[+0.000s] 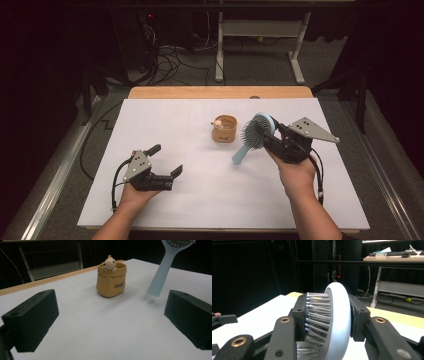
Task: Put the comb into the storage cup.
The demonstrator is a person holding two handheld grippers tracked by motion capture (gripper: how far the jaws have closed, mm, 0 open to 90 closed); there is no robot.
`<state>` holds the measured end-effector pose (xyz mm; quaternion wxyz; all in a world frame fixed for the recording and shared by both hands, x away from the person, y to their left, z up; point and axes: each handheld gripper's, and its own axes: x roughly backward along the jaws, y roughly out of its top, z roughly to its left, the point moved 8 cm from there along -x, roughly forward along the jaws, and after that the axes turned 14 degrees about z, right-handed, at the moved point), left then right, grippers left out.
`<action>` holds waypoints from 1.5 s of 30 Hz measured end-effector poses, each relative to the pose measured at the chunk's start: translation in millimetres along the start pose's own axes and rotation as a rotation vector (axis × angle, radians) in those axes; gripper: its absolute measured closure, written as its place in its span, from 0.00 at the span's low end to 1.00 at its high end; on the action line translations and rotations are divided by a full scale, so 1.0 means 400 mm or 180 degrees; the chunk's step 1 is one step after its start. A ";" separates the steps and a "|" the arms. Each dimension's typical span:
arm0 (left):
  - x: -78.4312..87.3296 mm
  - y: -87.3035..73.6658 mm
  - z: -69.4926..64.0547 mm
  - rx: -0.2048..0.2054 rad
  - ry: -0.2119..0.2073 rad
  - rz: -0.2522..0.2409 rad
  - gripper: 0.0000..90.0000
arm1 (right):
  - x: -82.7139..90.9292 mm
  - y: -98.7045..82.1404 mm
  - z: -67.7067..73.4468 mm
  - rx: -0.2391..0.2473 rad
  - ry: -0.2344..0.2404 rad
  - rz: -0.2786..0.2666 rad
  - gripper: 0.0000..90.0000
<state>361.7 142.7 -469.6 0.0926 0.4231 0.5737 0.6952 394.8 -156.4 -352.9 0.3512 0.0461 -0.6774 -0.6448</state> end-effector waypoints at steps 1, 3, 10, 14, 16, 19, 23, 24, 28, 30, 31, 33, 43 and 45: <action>0.001 -0.001 0.003 0.0006 0.0005 0.0001 0.00 | 0.001 0.001 -0.004 0.0003 -0.0003 -0.0007 0.66; 0.001 -0.003 0.006 0.0008 0.0012 0.0020 0.00 | 0.002 0.003 -0.010 -0.0021 -0.0005 -0.0014 0.66; -0.002 -0.008 0.006 -0.0009 0.0012 0.0056 0.00 | 0.003 0.011 -0.033 -0.0059 -0.0062 -0.0045 0.66; -0.003 -0.009 0.005 -0.0012 0.0005 0.0062 0.00 | 0.001 0.015 -0.040 -0.0072 -0.0090 -0.0063 0.66; -0.004 -0.010 0.003 0.0001 -0.0002 0.0059 0.00 | 0.000 0.018 -0.043 -0.0075 -0.0109 -0.0085 0.66; -0.006 -0.011 0.001 -0.0012 -0.0005 0.0064 0.00 | -0.006 0.023 -0.045 -0.0077 -0.0102 -0.0092 0.66; -0.004 -0.011 0.004 0.0004 -0.0010 0.0055 0.00 | -0.014 0.029 -0.041 -0.0058 -0.0099 -0.0107 0.66; -0.003 -0.011 0.005 0.0012 -0.0009 0.0051 0.00 | -0.016 0.030 -0.040 -0.0062 -0.0097 -0.0116 0.66; -0.002 -0.012 0.006 0.0022 -0.0011 0.0052 0.00 | -0.024 0.038 -0.037 -0.0053 -0.0093 -0.0134 0.66; -0.002 -0.012 0.005 0.0018 -0.0014 0.0051 0.00 | -0.026 0.041 -0.036 -0.0066 -0.0090 -0.0140 0.66; -0.002 -0.012 0.005 0.0014 -0.0015 0.0051 0.00 | -0.026 0.043 -0.036 -0.0061 -0.0093 -0.0143 0.66; -0.001 -0.011 0.007 0.0022 -0.0008 0.0042 0.00 | -0.027 0.049 -0.035 -0.0056 -0.0098 -0.0157 0.66; -0.001 -0.013 0.011 0.0043 -0.0009 0.0034 0.00 | -0.009 0.084 -0.042 -0.0083 -0.0121 -0.0260 0.66; -0.001 -0.013 0.011 0.0044 -0.0009 0.0033 0.00 | -0.006 0.092 -0.044 -0.0089 -0.0122 -0.0293 0.66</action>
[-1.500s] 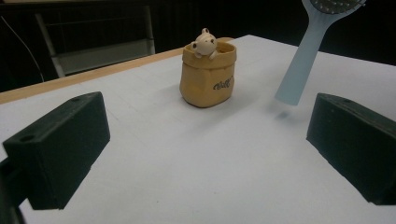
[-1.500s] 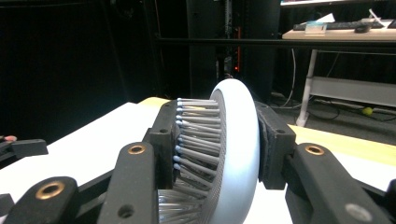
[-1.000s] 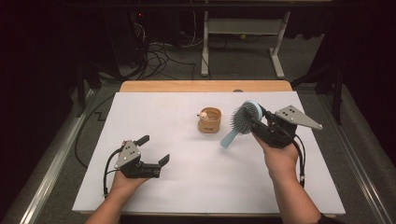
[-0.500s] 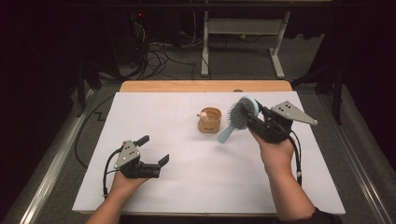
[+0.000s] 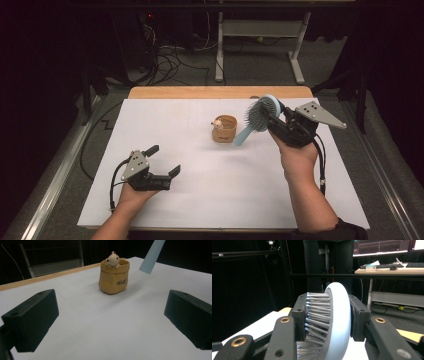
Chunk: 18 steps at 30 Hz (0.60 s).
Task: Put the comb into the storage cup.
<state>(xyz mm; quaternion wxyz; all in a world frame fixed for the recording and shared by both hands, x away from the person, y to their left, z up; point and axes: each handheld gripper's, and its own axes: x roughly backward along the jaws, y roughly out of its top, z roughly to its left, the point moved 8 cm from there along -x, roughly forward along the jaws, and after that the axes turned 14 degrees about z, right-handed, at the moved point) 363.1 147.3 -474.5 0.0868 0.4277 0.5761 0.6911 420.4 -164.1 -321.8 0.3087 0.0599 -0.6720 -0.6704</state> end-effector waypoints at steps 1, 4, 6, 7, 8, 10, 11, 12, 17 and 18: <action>0.000 0.000 -0.001 -0.0001 -0.0001 -0.0003 0.00 | 0.002 0.006 -0.001 -0.0016 -0.0001 -0.0016 0.66; 0.000 0.001 -0.001 0.0002 -0.0002 -0.0009 0.00 | 0.005 0.020 -0.003 -0.0016 -0.0013 -0.0050 0.66; 0.001 0.001 -0.001 0.0002 -0.0007 -0.0011 0.00 | 0.007 0.029 -0.002 -0.0008 -0.0024 -0.0066 0.66; 0.001 0.001 -0.001 0.0001 -0.0004 -0.0011 0.00 | 0.007 0.033 -0.001 -0.0007 -0.0029 -0.0077 0.66; 0.002 0.001 -0.001 0.0002 -0.0008 -0.0013 0.00 | 0.008 0.037 -0.001 -0.0005 -0.0033 -0.0097 0.66; 0.001 0.001 -0.001 0.0005 -0.0008 -0.0011 0.00 | 0.007 0.044 -0.001 -0.0001 -0.0052 -0.0124 0.66; 0.001 0.000 -0.001 0.0014 -0.0011 -0.0016 0.00 | 0.005 0.047 -0.002 -0.0002 -0.0059 -0.0127 0.66; 0.000 0.000 -0.003 0.0008 -0.0016 -0.0011 0.00 | 0.003 0.050 -0.002 -0.0006 -0.0062 -0.0126 0.66; -0.001 0.000 -0.008 -0.0012 -0.0024 -0.0006 0.00 | -0.008 0.063 -0.008 -0.0022 -0.0085 -0.0144 0.66; -0.002 -0.001 -0.008 -0.0017 -0.0022 -0.0002 0.00 | -0.010 0.066 -0.008 -0.0030 -0.0084 -0.0142 0.66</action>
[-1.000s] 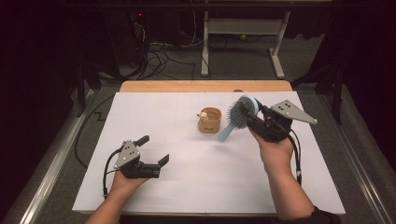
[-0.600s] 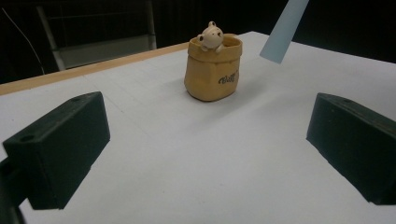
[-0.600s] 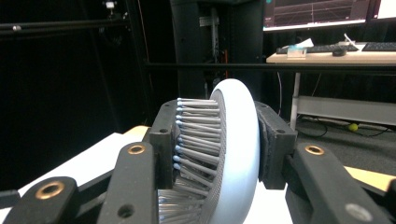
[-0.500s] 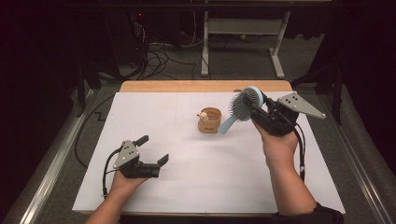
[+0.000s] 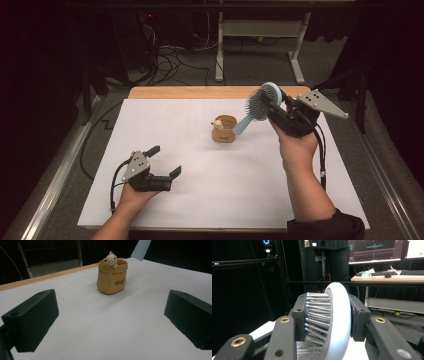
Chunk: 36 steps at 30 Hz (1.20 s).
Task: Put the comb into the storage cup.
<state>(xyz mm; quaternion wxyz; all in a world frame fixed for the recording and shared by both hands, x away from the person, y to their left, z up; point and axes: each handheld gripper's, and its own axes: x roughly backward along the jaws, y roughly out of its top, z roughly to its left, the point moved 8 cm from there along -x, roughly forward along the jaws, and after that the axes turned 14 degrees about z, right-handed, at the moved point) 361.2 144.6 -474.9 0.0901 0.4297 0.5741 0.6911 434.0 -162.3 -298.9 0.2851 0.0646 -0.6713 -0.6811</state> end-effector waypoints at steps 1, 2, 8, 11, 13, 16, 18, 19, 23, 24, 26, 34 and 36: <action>0.000 -0.001 0.000 -0.0013 0.0001 0.0011 0.00 | -0.003 0.003 0.000 0.0001 -0.0003 -0.0007 0.66; 0.000 -0.001 0.000 -0.0014 0.0000 0.0012 0.00 | -0.005 0.007 0.001 0.0002 -0.0003 -0.0013 0.66; 0.001 0.000 0.000 -0.0006 0.0014 0.0005 0.00 | -0.019 0.021 0.007 0.0016 -0.0007 -0.0027 0.66; 0.002 0.000 0.002 -0.0012 0.0016 0.0006 0.00 | -0.027 0.026 0.010 0.0022 -0.0007 -0.0026 0.66; 0.002 0.001 0.002 -0.0001 0.0011 -0.0005 0.00 | -0.032 0.030 0.011 0.0051 -0.0029 -0.0028 0.66; 0.003 0.000 0.002 -0.0004 0.0010 0.0004 0.00 | -0.038 0.037 0.013 0.0057 -0.0035 -0.0038 0.66; 0.005 0.001 0.004 -0.0004 0.0010 0.0006 0.00 | -0.042 0.041 0.013 0.0054 -0.0049 -0.0042 0.66; 0.005 0.001 0.004 0.0003 0.0017 -0.0008 0.00 | -0.046 0.044 0.013 0.0055 -0.0055 -0.0044 0.66; 0.006 0.000 0.004 -0.0004 0.0022 -0.0001 0.00 | -0.057 0.048 0.013 0.0055 -0.0082 -0.0046 0.66; 0.005 0.000 0.003 0.0002 0.0021 -0.0005 0.00 | -0.061 0.048 0.013 0.0053 -0.0087 -0.0041 0.66; 0.004 0.000 0.002 -0.0005 0.0020 0.0001 0.00 | -0.067 0.049 0.013 0.0060 -0.0101 -0.0027 0.66; 0.002 -0.001 -0.002 -0.0018 -0.0005 0.0011 0.00 | -0.100 0.052 0.012 0.0046 -0.0115 0.0026 0.65; 0.002 -0.001 -0.002 -0.0022 -0.0010 0.0013 0.00 | -0.108 0.051 0.015 0.0051 -0.0122 0.0038 0.65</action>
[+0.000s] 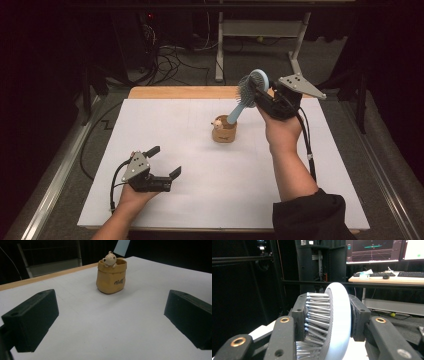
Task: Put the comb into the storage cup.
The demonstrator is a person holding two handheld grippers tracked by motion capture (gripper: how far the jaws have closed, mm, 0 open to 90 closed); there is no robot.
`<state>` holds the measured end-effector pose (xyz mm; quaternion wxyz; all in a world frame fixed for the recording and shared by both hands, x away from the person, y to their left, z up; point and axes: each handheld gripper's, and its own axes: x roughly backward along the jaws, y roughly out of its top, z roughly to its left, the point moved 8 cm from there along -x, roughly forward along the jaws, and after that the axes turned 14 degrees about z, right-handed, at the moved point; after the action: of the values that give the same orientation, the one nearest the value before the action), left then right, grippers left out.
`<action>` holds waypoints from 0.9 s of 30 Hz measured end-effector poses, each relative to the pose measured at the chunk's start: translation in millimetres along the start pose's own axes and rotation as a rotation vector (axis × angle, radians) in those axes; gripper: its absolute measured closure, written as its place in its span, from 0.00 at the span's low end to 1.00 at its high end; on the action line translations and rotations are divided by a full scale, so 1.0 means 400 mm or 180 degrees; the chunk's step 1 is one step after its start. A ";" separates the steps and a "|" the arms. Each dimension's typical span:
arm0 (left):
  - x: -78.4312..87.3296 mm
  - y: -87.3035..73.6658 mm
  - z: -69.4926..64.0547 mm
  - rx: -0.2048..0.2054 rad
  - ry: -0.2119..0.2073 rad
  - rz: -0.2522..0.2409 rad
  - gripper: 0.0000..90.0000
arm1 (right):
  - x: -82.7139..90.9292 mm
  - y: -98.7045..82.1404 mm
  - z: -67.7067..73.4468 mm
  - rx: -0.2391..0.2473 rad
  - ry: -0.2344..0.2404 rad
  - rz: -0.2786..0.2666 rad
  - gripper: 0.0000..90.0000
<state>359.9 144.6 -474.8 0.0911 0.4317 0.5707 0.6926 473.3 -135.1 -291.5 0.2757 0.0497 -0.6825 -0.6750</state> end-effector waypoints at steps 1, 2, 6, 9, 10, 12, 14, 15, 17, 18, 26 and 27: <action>-0.001 0.000 -0.001 -0.0005 -0.0007 0.0004 0.00 | -0.004 0.000 0.001 -0.0004 -0.0007 0.0000 0.65; -0.001 -0.001 -0.002 -0.0008 -0.0012 0.0012 0.00 | -0.007 -0.001 0.002 -0.0009 -0.0004 -0.0001 0.65; -0.003 -0.001 -0.005 -0.0033 -0.0022 0.0019 0.00 | -0.021 -0.004 0.003 -0.0022 -0.0022 0.0012 0.65; -0.003 -0.001 -0.007 -0.0027 -0.0034 0.0016 0.00 | -0.032 -0.009 0.004 -0.0036 -0.0020 0.0033 0.65; -0.003 0.000 -0.007 -0.0021 -0.0035 0.0005 0.00 | -0.035 -0.011 0.004 -0.0037 -0.0026 0.0043 0.65; -0.003 0.000 -0.008 -0.0020 -0.0034 -0.0001 0.00 | -0.040 -0.014 0.004 -0.0026 -0.0034 0.0055 0.65; -0.003 0.000 -0.008 -0.0015 -0.0036 0.0000 0.00 | -0.045 -0.017 0.005 -0.0024 -0.0037 0.0066 0.65; -0.003 0.000 -0.008 -0.0013 -0.0037 -0.0002 0.00 | -0.047 -0.018 0.005 -0.0020 -0.0038 0.0075 0.65; -0.002 0.001 -0.008 -0.0015 -0.0037 -0.0004 0.00 | -0.052 -0.020 0.005 -0.0022 -0.0046 0.0081 0.65; -0.002 0.001 -0.009 -0.0016 -0.0037 -0.0007 0.00 | -0.054 -0.021 0.006 -0.0022 -0.0048 0.0084 0.65; -0.001 0.001 -0.008 -0.0010 -0.0046 -0.0014 0.00 | -0.074 -0.032 0.010 -0.0031 -0.0057 0.0118 0.65; -0.002 0.001 -0.009 -0.0014 -0.0047 -0.0009 0.00 | -0.076 -0.034 0.010 -0.0027 -0.0061 0.0123 0.65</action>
<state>358.0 141.6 -474.8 0.0973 0.4357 0.5692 0.6904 492.9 -119.2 -313.5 0.2823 0.0289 -0.6831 -0.6730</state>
